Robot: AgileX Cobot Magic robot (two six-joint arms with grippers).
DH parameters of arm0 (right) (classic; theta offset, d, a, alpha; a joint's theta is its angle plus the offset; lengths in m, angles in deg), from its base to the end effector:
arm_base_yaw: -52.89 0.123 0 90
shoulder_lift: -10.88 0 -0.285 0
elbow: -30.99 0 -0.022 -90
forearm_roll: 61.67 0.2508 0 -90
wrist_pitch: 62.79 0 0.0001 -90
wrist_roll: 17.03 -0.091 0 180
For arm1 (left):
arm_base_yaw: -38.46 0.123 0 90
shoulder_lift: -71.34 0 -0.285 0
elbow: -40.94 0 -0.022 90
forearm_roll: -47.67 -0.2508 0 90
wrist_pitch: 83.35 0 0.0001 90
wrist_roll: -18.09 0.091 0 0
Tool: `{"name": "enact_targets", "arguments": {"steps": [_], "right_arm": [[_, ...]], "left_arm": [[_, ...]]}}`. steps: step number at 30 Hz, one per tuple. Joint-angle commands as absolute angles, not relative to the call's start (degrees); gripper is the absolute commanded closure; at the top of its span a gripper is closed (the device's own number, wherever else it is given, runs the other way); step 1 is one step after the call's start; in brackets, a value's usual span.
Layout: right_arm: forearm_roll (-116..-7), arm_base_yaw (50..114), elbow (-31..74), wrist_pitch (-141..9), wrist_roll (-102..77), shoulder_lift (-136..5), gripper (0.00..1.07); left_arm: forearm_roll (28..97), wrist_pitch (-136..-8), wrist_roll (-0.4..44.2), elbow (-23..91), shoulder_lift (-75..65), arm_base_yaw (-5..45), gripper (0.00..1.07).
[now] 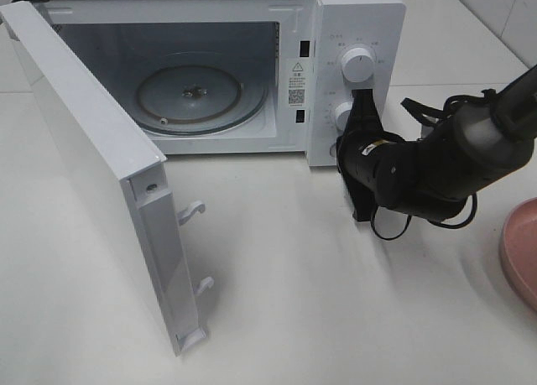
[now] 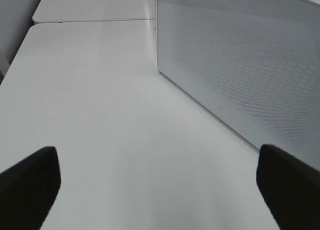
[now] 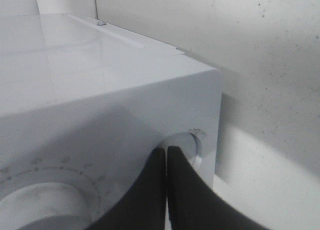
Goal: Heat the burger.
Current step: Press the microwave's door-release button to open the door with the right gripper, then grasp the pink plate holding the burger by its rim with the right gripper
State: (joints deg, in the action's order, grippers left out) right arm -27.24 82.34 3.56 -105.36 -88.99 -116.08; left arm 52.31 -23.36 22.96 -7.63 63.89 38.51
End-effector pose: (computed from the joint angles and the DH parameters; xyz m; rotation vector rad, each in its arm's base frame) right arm 0.3431 0.1538 0.0955 1.4338 1.6171 0.9908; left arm -0.0053 -0.0064 0.2786 0.0884 2.0205 -0.0422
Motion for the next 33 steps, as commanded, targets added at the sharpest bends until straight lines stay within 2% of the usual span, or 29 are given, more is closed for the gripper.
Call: {"name": "enact_targets", "arguments": {"steps": [1,10,21,23,33], "right_arm": [[-28.0,81.8,1.8,-105.3,-87.9,-113.6,1.07],[-27.9,81.8,-3.0,-97.6,-81.4,-109.4,1.07],[-27.3,81.2,-4.8,-87.4,-49.6,-99.1,1.07],[-27.3,79.7,-4.7,-82.2,-40.8,-96.8,1.06],[-27.7,73.2,-4.7,-64.8,-19.5,-89.5,1.05]], "left_arm": [[52.6,-23.9,22.7,-7.9,65.2,38.3,0.07],[52.6,-23.9,22.7,-7.9,65.2,38.3,0.07],[52.6,-23.9,22.7,-7.9,65.2,38.3,0.07],[52.6,-23.9,22.7,-7.9,65.2,38.3,0.07],[52.6,-23.9,22.7,-7.9,65.2,38.3,0.07]]}}
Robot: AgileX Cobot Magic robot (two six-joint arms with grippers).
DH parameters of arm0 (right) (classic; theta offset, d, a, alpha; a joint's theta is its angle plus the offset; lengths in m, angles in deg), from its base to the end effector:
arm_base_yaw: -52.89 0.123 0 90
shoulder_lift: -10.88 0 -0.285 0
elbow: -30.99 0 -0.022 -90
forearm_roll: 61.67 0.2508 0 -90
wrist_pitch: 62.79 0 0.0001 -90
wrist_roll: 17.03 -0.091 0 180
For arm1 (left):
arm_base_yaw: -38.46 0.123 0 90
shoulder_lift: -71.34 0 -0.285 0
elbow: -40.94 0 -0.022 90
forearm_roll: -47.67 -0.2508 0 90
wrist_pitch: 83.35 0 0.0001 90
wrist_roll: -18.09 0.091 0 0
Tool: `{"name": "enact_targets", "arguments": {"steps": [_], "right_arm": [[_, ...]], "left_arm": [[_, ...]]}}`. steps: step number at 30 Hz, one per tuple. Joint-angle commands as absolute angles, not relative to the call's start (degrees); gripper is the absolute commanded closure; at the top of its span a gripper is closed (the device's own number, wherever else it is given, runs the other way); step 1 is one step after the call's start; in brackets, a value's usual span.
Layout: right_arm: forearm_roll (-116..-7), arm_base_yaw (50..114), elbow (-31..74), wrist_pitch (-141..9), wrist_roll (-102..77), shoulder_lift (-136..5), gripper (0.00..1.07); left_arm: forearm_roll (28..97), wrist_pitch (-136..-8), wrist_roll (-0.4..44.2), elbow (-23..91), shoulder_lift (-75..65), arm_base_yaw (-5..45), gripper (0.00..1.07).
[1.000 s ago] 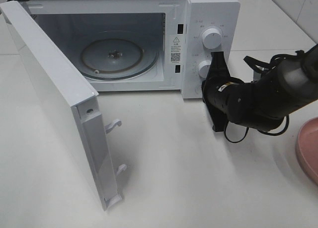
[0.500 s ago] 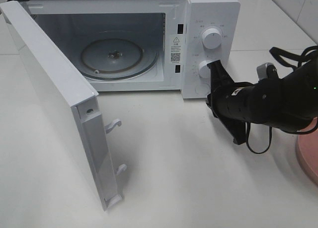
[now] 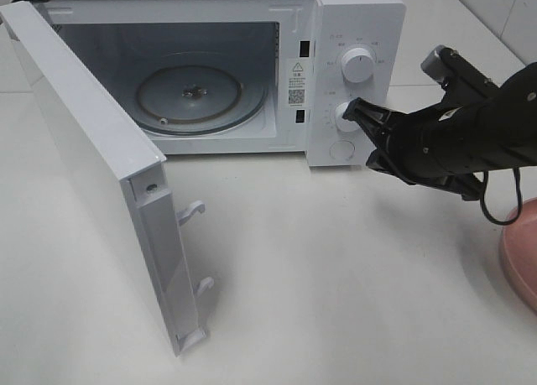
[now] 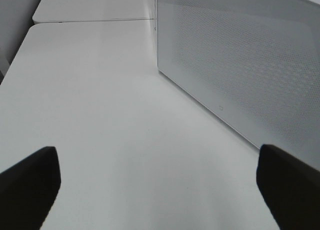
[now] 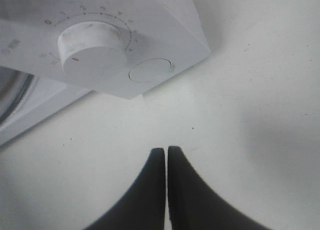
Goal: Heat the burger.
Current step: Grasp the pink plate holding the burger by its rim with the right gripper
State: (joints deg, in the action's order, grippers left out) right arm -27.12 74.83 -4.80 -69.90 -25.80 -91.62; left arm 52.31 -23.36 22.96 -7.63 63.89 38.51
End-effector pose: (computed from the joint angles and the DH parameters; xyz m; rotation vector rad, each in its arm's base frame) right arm 0.2917 0.1107 0.1674 0.4697 2.3138 0.4896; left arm -0.0053 -0.0064 0.2786 0.0884 2.0205 -0.0422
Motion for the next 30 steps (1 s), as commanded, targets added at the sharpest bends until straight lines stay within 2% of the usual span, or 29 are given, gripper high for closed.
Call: {"name": "enact_targets", "arguments": {"steps": [1,7,13,18,20,21,23,24,25,26,27,28,29,30], "right_arm": [[-27.8,72.6,-4.7,-62.8,-17.0,-88.8,1.05],[-29.3,70.1,-4.7,-54.0,-8.4,-85.7,1.03],[-38.5,68.4,-4.6,-44.5,-8.0,-83.4,0.98],[-44.7,68.4,-3.7,-38.7,-8.1,-83.0,0.92],[-48.4,68.4,-2.3,-35.1,-10.2,-83.0,0.84],[-48.4,68.4,-2.3,-35.1,-10.2,-83.0,0.84],[-51.5,68.4,-0.8,-31.5,-10.9,-83.0,0.64],[-51.5,68.4,-0.8,-31.5,-10.9,-83.0,0.64],[-53.6,68.4,-0.1,-30.1,-10.9,-83.0,0.46],[-54.7,68.4,0.2,-29.4,-10.9,-83.0,0.35],[-54.7,68.4,0.2,-29.4,-10.9,-83.0,0.35],[-56.3,68.4,0.4,-28.1,-10.9,-83.0,0.18],[-58.2,68.4,0.4,-26.8,-11.1,-83.0,0.07],[-58.2,68.4,0.4,-26.8,-11.1,-83.0,0.07]], "left_arm": [[52.6,-23.9,22.7,-7.9,65.2,38.3,0.07],[52.6,-23.9,22.7,-7.9,65.2,38.3,0.07],[52.6,-23.9,22.7,-7.9,65.2,38.3,0.07],[52.6,-23.9,22.7,-7.9,65.2,38.3,0.07],[52.6,-23.9,22.7,-7.9,65.2,38.3,0.07],[52.6,-23.9,22.7,-7.9,65.2,38.3,0.07],[52.6,-23.9,22.7,-7.9,65.2,38.3,0.07],[52.6,-23.9,22.7,-7.9,65.2,38.3,0.07],[52.6,-23.9,22.7,-7.9,65.2,38.3,0.07],[52.6,-23.9,22.7,-7.9,65.2,38.3,0.07],[52.6,-23.9,22.7,-7.9,65.2,38.3,0.07],[52.6,-23.9,22.7,-7.9,65.2,38.3,0.07],[52.6,-23.9,22.7,-7.9,65.2,38.3,0.07],[52.6,-23.9,22.7,-7.9,65.2,38.3,0.07]]}}
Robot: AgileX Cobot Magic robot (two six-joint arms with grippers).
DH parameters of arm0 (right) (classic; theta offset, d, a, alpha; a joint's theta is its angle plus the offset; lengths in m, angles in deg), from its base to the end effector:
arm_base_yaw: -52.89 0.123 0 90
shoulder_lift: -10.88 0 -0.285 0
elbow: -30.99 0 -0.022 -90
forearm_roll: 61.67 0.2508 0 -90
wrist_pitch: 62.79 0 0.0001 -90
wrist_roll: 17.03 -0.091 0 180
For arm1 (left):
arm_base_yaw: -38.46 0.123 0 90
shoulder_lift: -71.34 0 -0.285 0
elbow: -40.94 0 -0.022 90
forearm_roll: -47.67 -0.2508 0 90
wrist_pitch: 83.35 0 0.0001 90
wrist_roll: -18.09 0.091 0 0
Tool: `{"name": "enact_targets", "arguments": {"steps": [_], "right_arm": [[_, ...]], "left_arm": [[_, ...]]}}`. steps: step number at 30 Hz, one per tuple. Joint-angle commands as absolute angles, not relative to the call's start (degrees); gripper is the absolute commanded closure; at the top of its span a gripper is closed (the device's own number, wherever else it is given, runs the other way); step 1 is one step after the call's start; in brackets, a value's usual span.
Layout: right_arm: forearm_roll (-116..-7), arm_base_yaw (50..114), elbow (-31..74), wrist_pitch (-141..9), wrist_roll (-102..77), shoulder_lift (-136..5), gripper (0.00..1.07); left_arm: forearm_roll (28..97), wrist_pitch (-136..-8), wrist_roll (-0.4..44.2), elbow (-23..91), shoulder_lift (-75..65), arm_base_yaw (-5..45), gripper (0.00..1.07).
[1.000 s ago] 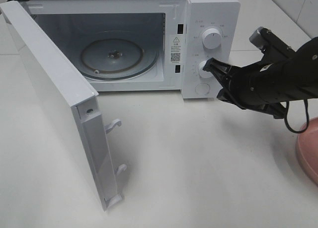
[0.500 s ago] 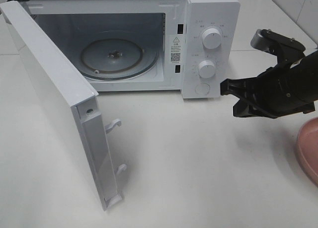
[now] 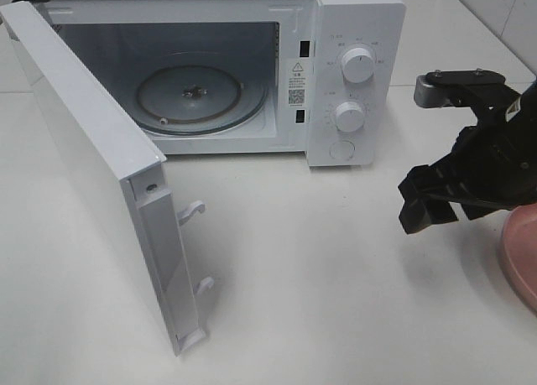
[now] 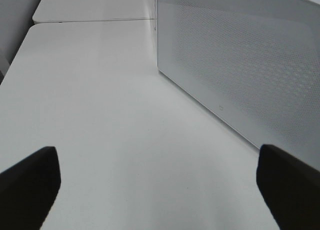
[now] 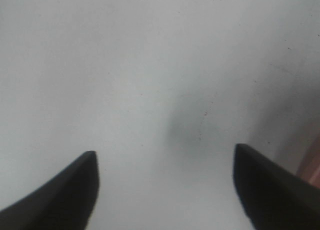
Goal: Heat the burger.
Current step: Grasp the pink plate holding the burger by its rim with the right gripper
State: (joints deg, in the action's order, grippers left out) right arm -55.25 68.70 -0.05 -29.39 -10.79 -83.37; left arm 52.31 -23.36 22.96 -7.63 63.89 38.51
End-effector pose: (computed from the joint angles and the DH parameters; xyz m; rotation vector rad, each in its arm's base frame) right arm 0.2599 0.0794 0.1957 -0.4185 2.7422 0.1531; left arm -0.0053 -0.0064 0.2786 0.0884 2.0205 -0.0422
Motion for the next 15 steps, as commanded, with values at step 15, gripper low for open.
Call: {"name": "enact_targets", "arguments": {"steps": [15], "right_arm": [[-70.6,63.2,0.4,-20.7,-20.4,-83.1,0.11]], "left_arm": [[52.6,-23.9,22.7,-7.9,65.2,38.3,0.07]]}}
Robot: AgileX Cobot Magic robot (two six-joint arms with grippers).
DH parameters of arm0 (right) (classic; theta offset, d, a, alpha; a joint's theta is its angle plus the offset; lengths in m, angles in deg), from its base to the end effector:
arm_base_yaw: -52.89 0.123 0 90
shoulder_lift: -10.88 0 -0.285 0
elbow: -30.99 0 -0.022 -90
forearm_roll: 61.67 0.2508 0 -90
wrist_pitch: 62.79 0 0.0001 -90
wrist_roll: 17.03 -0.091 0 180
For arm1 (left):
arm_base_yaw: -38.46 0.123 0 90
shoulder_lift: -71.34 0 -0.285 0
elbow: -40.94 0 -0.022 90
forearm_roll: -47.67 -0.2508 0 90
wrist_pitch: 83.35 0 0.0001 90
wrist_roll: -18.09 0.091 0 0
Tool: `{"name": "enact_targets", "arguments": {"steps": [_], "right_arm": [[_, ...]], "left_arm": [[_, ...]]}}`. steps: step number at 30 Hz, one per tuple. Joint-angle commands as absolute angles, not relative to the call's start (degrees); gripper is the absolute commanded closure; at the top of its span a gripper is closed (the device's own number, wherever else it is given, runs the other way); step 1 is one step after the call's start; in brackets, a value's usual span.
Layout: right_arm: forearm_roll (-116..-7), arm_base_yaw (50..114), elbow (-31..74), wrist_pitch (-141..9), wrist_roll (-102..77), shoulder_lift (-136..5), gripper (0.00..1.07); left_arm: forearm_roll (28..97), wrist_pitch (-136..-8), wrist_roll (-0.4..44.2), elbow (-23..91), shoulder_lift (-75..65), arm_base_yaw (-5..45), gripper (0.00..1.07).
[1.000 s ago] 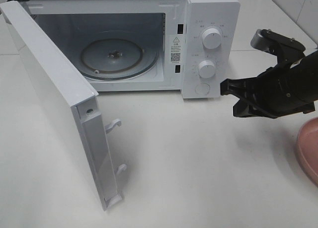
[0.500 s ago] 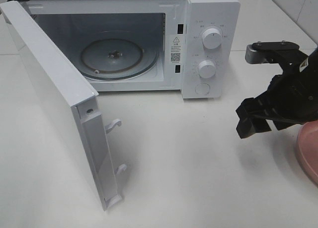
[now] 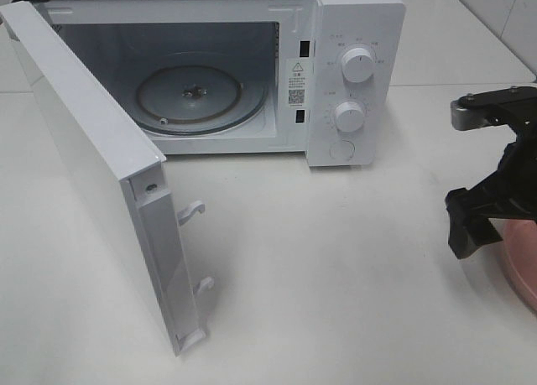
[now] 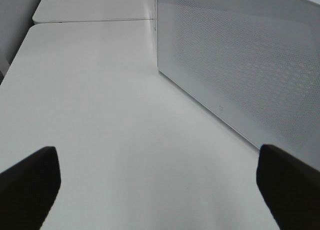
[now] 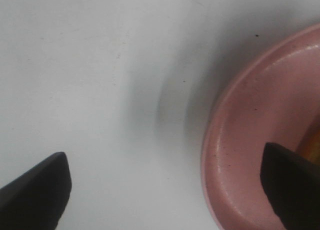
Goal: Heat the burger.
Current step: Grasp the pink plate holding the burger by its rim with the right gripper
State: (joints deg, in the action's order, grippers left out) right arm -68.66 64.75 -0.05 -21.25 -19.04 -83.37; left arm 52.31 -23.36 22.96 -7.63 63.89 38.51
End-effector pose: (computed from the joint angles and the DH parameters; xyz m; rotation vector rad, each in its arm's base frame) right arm 0.2554 0.0461 0.1920 -0.3674 2.8780 -0.0913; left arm -0.0053 -0.0064 0.2786 0.0884 2.0205 -0.0422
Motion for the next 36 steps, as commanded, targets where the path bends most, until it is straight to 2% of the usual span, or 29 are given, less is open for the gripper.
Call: {"name": "enact_targets", "arguments": {"steps": [1,6,36], "right_arm": [[-70.6,63.2,0.4,-20.7,-20.4,-83.1,0.11],[-74.2,61.7,0.4,-21.0,-22.9,-87.1,0.13],[-75.4,58.3,0.4,-31.5,-27.4,-100.3,0.23]], "left_arm": [[52.6,-23.9,22.7,-7.9,65.2,38.3,0.07],[52.6,-23.9,22.7,-7.9,65.2,38.3,0.07],[52.6,-23.9,22.7,-7.9,65.2,38.3,0.07]]}}
